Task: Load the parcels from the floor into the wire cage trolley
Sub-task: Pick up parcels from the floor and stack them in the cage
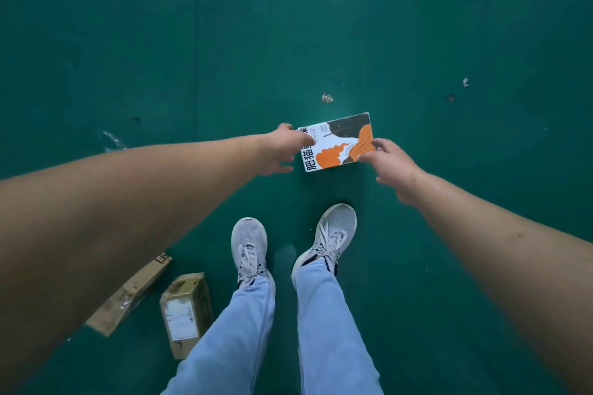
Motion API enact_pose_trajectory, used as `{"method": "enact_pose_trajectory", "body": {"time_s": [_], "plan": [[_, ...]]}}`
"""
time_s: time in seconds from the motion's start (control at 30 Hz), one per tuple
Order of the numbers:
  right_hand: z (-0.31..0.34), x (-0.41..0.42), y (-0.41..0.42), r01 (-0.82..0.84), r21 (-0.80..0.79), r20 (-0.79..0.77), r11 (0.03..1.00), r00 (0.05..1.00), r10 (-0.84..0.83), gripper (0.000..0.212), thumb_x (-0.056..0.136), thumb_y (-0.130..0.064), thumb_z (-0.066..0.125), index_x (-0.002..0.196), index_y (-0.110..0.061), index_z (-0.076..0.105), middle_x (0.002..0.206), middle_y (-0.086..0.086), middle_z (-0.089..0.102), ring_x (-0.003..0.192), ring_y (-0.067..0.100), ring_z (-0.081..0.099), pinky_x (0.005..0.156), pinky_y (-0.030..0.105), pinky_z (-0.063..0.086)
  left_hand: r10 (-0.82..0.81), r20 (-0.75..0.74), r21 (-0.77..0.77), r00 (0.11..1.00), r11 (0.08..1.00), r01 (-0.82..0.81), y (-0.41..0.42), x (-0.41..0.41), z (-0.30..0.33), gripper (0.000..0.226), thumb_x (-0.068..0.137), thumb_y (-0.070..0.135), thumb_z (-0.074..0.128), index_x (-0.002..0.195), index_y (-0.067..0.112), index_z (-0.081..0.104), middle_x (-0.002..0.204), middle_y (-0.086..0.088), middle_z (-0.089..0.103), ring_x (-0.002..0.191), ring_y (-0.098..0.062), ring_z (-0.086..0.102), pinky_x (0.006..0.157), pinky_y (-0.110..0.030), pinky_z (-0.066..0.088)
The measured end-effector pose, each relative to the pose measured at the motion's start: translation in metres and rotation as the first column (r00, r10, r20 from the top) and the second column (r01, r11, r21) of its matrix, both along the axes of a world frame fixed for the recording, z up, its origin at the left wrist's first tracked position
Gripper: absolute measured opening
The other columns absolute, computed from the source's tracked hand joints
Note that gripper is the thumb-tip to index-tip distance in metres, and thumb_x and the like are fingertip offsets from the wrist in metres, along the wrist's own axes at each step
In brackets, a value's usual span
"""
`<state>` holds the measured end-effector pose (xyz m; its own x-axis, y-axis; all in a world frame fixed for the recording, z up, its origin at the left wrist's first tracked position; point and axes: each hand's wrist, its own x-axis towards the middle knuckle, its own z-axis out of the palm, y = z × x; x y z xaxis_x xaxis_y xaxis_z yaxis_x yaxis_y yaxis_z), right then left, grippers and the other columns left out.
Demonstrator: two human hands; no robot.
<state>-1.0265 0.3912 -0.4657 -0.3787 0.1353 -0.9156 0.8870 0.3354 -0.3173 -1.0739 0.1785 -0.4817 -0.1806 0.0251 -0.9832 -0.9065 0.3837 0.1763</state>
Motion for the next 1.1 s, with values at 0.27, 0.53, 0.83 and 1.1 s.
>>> {"method": "enact_pose_trajectory", "body": {"time_s": [0.27, 0.53, 0.83, 1.1], "plan": [[-0.131, -0.001, 0.011, 0.048, 0.033, 0.028, 0.998, 0.998, -0.049, 0.098, 0.088, -0.037, 0.068, 0.163, -0.031, 0.006, 0.168, -0.004, 0.020, 0.151, 0.025, 0.028, 0.122, 0.050, 0.025, 0.091, 0.084, 0.005, 0.992, 0.996, -0.091, 0.020, 0.025, -0.129, 0.055, 0.099, 0.031, 0.062, 0.150, 0.023, 0.042, 0.159, 0.004, 0.041, 0.143, -0.023, 0.042, 0.110, -0.044, 0.044], [-0.114, -0.011, 0.004, 0.183, 0.044, 0.017, 0.982, 0.983, -0.184, 0.072, 0.081, -0.042, 0.072, 0.144, -0.028, 0.040, 0.149, -0.001, 0.041, 0.130, 0.022, 0.047, 0.111, 0.050, 0.040, 0.139, 0.092, 0.041, 0.986, 0.989, -0.143, 0.002, 0.009, -0.103, 0.045, 0.092, 0.037, 0.065, 0.135, 0.028, 0.056, 0.123, 0.004, 0.070, 0.110, -0.020, 0.067, 0.097, -0.039, 0.050], [0.091, -0.064, -0.059, 0.011, 0.017, -0.192, 1.000, 0.981, -0.008, 0.068, 0.088, -0.060, 0.067, 0.134, -0.020, 0.035, 0.131, 0.002, 0.056, 0.116, 0.020, 0.057, 0.095, 0.039, 0.039, 0.288, -0.038, 0.029, 0.957, 0.958, -0.287, -0.073, -0.025, 0.103, 0.018, 0.097, 0.034, 0.061, 0.114, 0.026, 0.063, 0.096, 0.004, 0.074, 0.096, -0.018, 0.069, 0.105, -0.042, 0.048], [0.335, -0.101, -0.165, -0.168, -0.072, -0.333, 0.983, 0.933, 0.135, 0.071, 0.082, -0.075, 0.062, 0.134, -0.031, 0.041, 0.137, 0.002, 0.044, 0.119, 0.021, 0.053, 0.099, 0.042, 0.041, 0.474, -0.202, 0.052, 0.857, 0.879, -0.474, -0.181, -0.031, 0.358, 0.017, 0.098, 0.036, 0.064, 0.104, 0.020, 0.063, 0.085, 0.000, 0.071, 0.084, -0.019, 0.066, 0.080, -0.035, 0.054]]}}
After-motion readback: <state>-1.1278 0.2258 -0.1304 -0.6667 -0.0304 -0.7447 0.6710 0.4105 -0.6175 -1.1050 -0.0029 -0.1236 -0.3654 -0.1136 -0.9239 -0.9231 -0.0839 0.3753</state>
